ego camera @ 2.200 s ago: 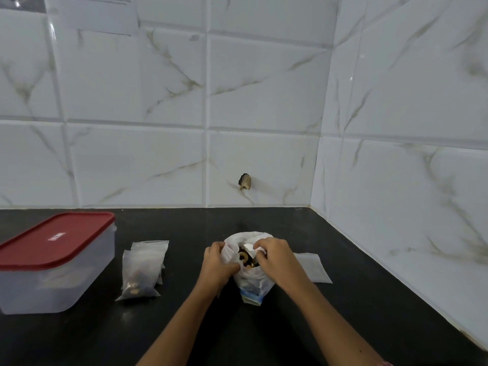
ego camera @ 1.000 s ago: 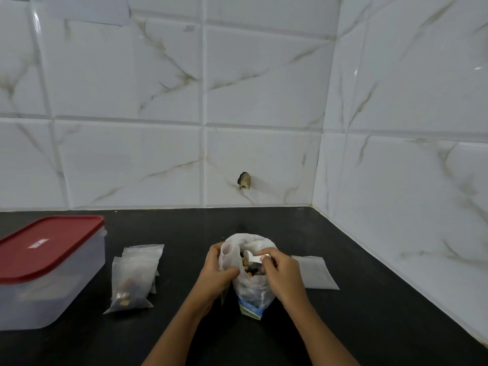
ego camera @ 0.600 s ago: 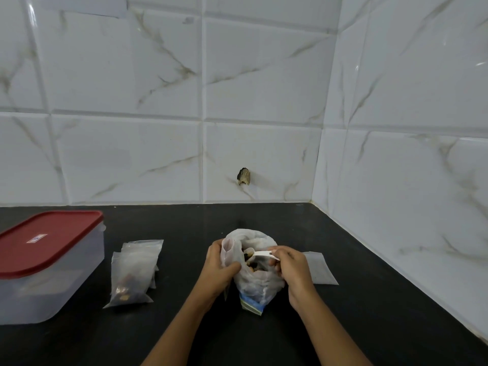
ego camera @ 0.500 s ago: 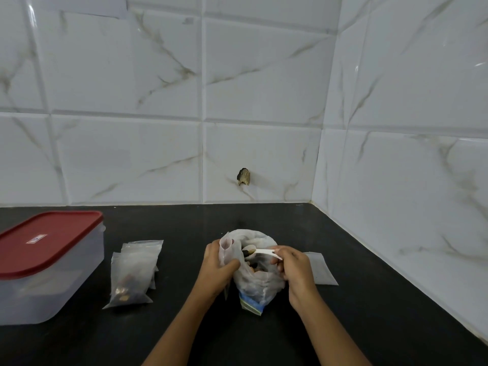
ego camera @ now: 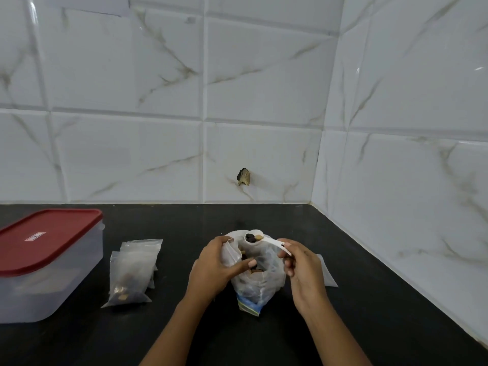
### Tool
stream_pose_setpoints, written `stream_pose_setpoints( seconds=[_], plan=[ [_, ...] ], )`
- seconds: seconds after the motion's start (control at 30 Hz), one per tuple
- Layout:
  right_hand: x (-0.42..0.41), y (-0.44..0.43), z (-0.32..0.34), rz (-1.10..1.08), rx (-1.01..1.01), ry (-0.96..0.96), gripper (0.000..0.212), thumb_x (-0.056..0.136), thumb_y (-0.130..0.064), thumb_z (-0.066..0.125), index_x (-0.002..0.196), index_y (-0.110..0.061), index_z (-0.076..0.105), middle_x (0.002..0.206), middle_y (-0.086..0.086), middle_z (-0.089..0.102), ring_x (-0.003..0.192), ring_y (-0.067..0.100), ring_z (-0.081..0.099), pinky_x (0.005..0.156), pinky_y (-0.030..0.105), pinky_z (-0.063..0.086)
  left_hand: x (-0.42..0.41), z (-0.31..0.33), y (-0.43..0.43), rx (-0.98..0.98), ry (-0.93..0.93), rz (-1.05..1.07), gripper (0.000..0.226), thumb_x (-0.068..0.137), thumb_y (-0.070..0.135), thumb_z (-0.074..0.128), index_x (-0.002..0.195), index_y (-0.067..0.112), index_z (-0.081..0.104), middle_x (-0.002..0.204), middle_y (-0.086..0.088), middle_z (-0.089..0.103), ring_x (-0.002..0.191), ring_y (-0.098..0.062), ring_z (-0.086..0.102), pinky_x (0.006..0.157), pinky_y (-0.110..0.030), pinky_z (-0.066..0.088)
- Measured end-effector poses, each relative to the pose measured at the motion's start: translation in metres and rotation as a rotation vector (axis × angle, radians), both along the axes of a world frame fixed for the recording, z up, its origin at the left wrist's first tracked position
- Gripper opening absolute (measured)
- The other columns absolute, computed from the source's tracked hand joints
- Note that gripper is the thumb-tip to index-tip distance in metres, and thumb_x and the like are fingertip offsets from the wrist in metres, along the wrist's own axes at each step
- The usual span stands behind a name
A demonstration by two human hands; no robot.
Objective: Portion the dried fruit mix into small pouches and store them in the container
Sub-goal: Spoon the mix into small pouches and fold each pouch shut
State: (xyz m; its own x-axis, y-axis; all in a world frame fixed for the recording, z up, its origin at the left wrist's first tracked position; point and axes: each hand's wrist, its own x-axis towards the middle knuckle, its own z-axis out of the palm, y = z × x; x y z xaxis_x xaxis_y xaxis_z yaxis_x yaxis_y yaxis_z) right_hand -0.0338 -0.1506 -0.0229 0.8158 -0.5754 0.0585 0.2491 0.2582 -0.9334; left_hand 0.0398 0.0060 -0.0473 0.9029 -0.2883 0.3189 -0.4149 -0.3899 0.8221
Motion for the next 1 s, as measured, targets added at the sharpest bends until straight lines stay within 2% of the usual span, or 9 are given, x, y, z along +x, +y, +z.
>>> stream_pose_setpoints(
  seconds=[0.1, 0.23, 0.33, 0.4, 0.47, 0.57, 0.67, 0.87, 1.0],
  plan=[
    [-0.001, 0.004, 0.003, 0.044, -0.035, -0.069, 0.021, 0.090, 0.000, 0.047, 0.091, -0.002, 0.069, 0.060, 0.004, 0.054, 0.048, 0.007, 0.037, 0.040, 0.015, 0.027, -0.001, 0.000, 0.001, -0.007, 0.001, 0.004, 0.076, 0.052, 0.070, 0.072, 0.115, 0.039, 0.045, 0.108, 0.023, 0.051, 0.103, -0.002, 0.053, 0.090, -0.034, 0.049],
    [-0.003, 0.011, 0.005, 0.108, -0.193, -0.097, 0.023, 0.089, 0.001, 0.049, 0.084, -0.007, 0.071, 0.058, 0.004, 0.052, 0.048, 0.006, 0.037, 0.042, 0.013, 0.029, -0.001, 0.003, 0.000, -0.022, -0.052, -0.021, 0.059, 0.063, 0.055, 0.077, 0.109, 0.038, 0.044, 0.105, 0.021, 0.049, 0.105, -0.004, 0.051, 0.092, -0.033, 0.048],
    [-0.006, 0.015, 0.003, 0.148, -0.352, -0.114, 0.025, 0.090, 0.001, 0.050, 0.084, -0.012, 0.071, 0.057, 0.000, 0.054, 0.049, 0.001, 0.046, 0.048, 0.010, 0.037, -0.001, 0.004, 0.001, -0.036, -0.048, -0.046, 0.055, 0.061, 0.057, 0.075, 0.103, 0.038, 0.046, 0.103, 0.021, 0.051, 0.104, -0.003, 0.052, 0.090, -0.030, 0.048],
    [-0.007, 0.017, 0.002, 0.168, -0.516, -0.135, 0.029, 0.091, 0.001, 0.050, 0.084, -0.020, 0.069, 0.063, -0.003, 0.059, 0.056, -0.002, 0.054, 0.055, 0.008, 0.042, -0.003, 0.006, 0.003, -0.087, -0.035, -0.070, 0.047, 0.060, 0.055, 0.076, 0.097, 0.037, 0.052, 0.101, 0.016, 0.058, 0.096, 0.000, 0.056, 0.082, -0.021, 0.049],
    [-0.007, 0.019, 0.000, 0.150, -0.776, -0.183, 0.029, 0.092, -0.001, 0.050, 0.087, -0.024, 0.066, 0.080, -0.006, 0.065, 0.072, -0.004, 0.061, 0.064, 0.007, 0.046, -0.005, 0.008, 0.006, -0.147, -0.016, -0.095, 0.040, 0.066, 0.039, 0.081, 0.096, 0.036, 0.055, 0.097, 0.014, 0.062, 0.090, 0.004, 0.059, 0.074, -0.014, 0.048],
    [-0.003, 0.017, -0.007, 0.044, -1.123, -0.266, 0.022, 0.091, -0.010, 0.048, 0.095, -0.019, 0.068, 0.094, -0.007, 0.067, 0.091, -0.003, 0.060, 0.077, 0.006, 0.045, -0.006, 0.009, 0.009, -0.169, 0.008, -0.117, 0.041, 0.069, 0.031, 0.081, 0.103, 0.030, 0.058, 0.099, 0.016, 0.062, 0.092, 0.002, 0.060, 0.074, -0.016, 0.049],
    [-0.001, 0.014, -0.007, -0.076, -1.280, -0.346, 0.029, 0.086, -0.010, 0.043, 0.094, -0.013, 0.071, 0.091, -0.002, 0.070, 0.090, -0.001, 0.058, 0.081, 0.003, 0.042, -0.005, 0.009, 0.009, -0.187, 0.020, -0.118, 0.038, 0.068, 0.029, 0.081, 0.099, 0.031, 0.059, 0.098, 0.013, 0.063, 0.092, -0.002, 0.061, 0.074, -0.017, 0.052],
    [0.001, 0.011, -0.006, -0.226, -1.422, -0.461, 0.026, 0.085, -0.008, 0.047, 0.091, -0.006, 0.073, 0.089, 0.003, 0.072, 0.088, 0.005, 0.057, 0.085, 0.007, 0.041, -0.004, 0.009, 0.009, -0.233, 0.012, -0.085, 0.039, 0.069, 0.023, 0.081, 0.096, 0.034, 0.056, 0.096, 0.011, 0.064, 0.089, -0.002, 0.062, 0.070, -0.014, 0.051],
    [0.000, 0.008, -0.008, -0.218, -1.223, -0.403, 0.026, 0.083, 0.001, 0.049, 0.097, -0.008, 0.070, 0.095, -0.003, 0.067, 0.093, 0.001, 0.058, 0.084, 0.006, 0.044, -0.003, 0.008, 0.008, -0.207, 0.016, -0.053, 0.044, 0.070, 0.029, 0.080, 0.107, 0.029, 0.055, 0.102, 0.010, 0.062, 0.093, 0.003, 0.057, 0.066, -0.010, 0.043]
  ],
)
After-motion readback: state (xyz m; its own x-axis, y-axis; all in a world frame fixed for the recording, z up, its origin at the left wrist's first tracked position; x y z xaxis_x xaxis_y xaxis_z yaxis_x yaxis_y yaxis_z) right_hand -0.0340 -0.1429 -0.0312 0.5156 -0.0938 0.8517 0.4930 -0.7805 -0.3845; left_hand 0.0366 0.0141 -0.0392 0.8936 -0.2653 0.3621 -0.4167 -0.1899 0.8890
